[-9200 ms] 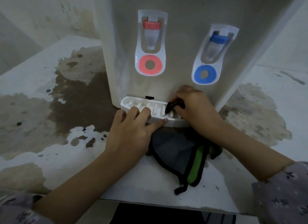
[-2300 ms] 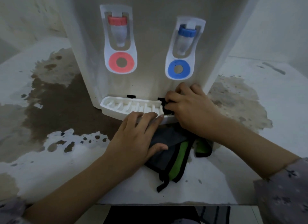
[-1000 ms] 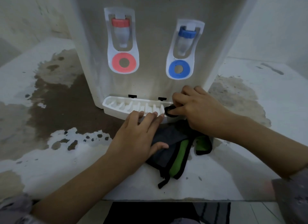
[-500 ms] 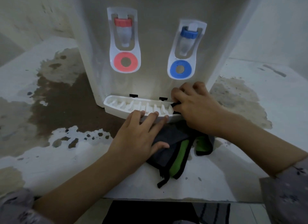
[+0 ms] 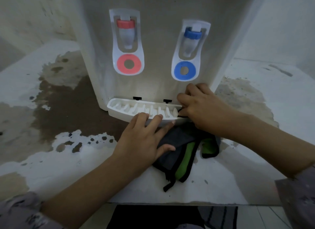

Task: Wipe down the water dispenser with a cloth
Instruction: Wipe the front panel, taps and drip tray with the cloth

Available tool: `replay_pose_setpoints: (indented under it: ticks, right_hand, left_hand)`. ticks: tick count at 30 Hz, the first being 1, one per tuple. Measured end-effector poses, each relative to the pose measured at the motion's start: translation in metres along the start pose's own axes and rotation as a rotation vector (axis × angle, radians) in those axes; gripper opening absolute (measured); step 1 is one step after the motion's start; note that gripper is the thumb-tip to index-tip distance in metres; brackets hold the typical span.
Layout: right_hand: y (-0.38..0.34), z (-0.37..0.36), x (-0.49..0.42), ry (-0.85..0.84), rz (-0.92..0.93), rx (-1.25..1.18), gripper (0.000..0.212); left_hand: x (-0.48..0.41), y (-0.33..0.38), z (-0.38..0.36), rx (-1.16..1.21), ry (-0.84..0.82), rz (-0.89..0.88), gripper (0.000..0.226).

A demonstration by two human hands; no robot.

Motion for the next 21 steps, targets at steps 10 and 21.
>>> replay_pose_setpoints:
  ticks: [10, 21]
  right_hand:
    - [0.024, 0.020, 0.041, 0.101, -0.180, -0.019, 0.026]
    - [0.001, 0.000, 0.011, -0.016, -0.217, 0.072, 0.022]
  left_hand:
    - [-0.003, 0.002, 0.000, -0.007, 0.016, -0.003, 0.063]
    - [-0.003, 0.003, 0.001, -0.032, 0.014, 0.009, 0.063]
Point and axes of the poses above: each hand's wrist, its own x-axis away from the middle knuckle, its own z-axis out of the back of the hand, y = z × x, the point moved 7 cm from there along -x, towards the middle knuckle, and after that the axes turned 15 degrees about -y, right-handed, at the moved point
